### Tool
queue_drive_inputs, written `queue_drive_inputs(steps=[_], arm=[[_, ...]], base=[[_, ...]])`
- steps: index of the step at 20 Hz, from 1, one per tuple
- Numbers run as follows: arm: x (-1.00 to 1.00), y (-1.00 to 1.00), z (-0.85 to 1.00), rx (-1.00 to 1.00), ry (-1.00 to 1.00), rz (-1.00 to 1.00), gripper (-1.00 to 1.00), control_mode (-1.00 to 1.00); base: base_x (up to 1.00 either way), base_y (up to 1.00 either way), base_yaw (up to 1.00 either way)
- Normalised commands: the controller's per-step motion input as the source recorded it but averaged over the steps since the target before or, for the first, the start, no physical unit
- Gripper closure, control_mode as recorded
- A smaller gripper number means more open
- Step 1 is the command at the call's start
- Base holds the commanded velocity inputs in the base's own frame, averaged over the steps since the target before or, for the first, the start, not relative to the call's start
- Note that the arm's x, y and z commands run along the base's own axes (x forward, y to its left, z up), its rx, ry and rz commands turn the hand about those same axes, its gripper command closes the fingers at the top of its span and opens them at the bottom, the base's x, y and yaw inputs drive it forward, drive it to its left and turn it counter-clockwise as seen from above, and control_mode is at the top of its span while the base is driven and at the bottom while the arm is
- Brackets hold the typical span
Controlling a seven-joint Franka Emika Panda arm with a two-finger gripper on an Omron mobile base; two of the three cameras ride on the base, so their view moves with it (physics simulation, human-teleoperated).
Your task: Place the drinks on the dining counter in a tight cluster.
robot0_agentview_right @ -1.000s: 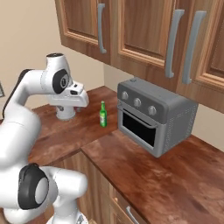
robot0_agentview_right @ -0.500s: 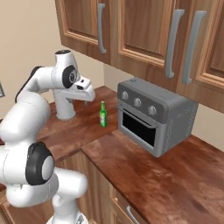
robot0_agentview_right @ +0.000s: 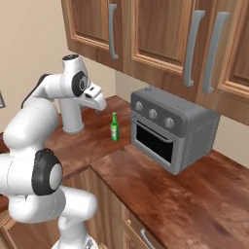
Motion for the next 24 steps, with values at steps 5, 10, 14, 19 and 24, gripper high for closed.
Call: queue_drive_inputs(steps=[5, 10, 14, 19, 24], arm=[[0.00, -0.03, -0.05, 0.01, -0.14, -0.23, -1.00, -1.00], [0.04, 0.00, 0.00, 0.03, -0.07, -0.23, -1.00, -1.00], [0.44, 0.00, 0.00, 0.00, 0.00, -0.06, -1.00, -1.00], [0.71, -0.01, -0.13, 0.00, 0.02, 0.00, -1.00, -1.00], [0.53, -0.16, -0.26, 0.05, 0.00, 0.00, -1.00, -1.00]], base=[[0.00, 0.00, 0.00], [0.00, 0.00, 0.00], [0.00, 0.00, 0.00], [0.00, 0.00, 0.00], [0.00, 0.00, 0.00]])
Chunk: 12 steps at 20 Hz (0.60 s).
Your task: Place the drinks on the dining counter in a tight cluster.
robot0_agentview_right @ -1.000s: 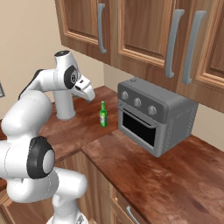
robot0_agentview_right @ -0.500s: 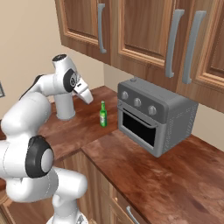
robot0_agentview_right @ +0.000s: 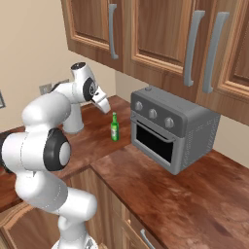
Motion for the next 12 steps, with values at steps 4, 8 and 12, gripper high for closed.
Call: queue_drive_inputs(steps=[4, 8, 12], arm=[[0.26, -0.14, -0.31, 0.05, 0.04, 0.00, -1.00, -1.00], [0.10, -0.02, -0.42, 0.03, 0.04, 0.00, -1.00, -1.00], [0.19, 0.00, -0.47, 0.02, 0.01, 0.01, -1.00, -1.00]], base=[[0.00, 0.00, 0.00], [0.00, 0.00, 0.00], [0.00, 0.00, 0.00]])
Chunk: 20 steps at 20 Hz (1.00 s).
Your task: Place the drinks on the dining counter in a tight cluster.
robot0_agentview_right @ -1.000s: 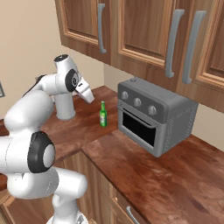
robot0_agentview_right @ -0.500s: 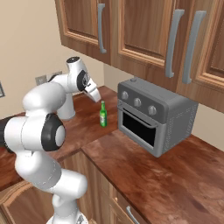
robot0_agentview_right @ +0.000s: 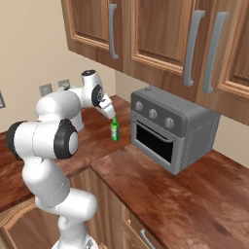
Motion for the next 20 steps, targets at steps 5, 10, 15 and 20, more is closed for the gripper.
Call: queue_drive_inputs(steps=[5, 10, 15, 20], arm=[[0.28, -0.04, -0.39, 0.00, 0.03, 0.02, -1.00, -1.00], [0.32, -0.16, -0.24, 0.00, 0.01, 0.03, -1.00, -1.00], [0.17, -0.19, -0.04, 0.00, 0.00, 0.01, -1.00, -1.00], [0.00, 0.00, -0.02, 0.00, 0.00, 0.00, -1.00, -1.00]], base=[[0.00, 0.00, 0.00], [0.00, 0.00, 0.00], [0.00, 0.00, 0.00], [0.00, 0.00, 0.00]])
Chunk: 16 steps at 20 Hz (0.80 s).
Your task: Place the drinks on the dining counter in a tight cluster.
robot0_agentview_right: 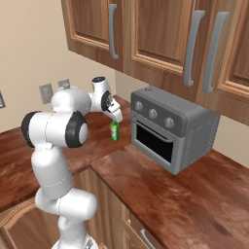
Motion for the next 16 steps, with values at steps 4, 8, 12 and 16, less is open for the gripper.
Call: queue_drive_inputs(steps=[4, 8, 12, 16], arm=[[0.01, 0.01, -0.14, 0.00, 0.00, 0.00, -1.00, -1.00], [0.03, 0.06, -0.32, 0.00, 0.00, 0.00, -1.00, -1.00], [0.01, 0.00, -0.10, 0.00, 0.00, 0.00, -1.00, -1.00], [0.09, 0.00, 0.00, 0.00, 0.00, 0.00, -1.00, -1.00]], base=[[0.00, 0.00, 0.00], [0.00, 0.00, 0.00], [0.00, 0.00, 0.00], [0.00, 0.00, 0.00]])
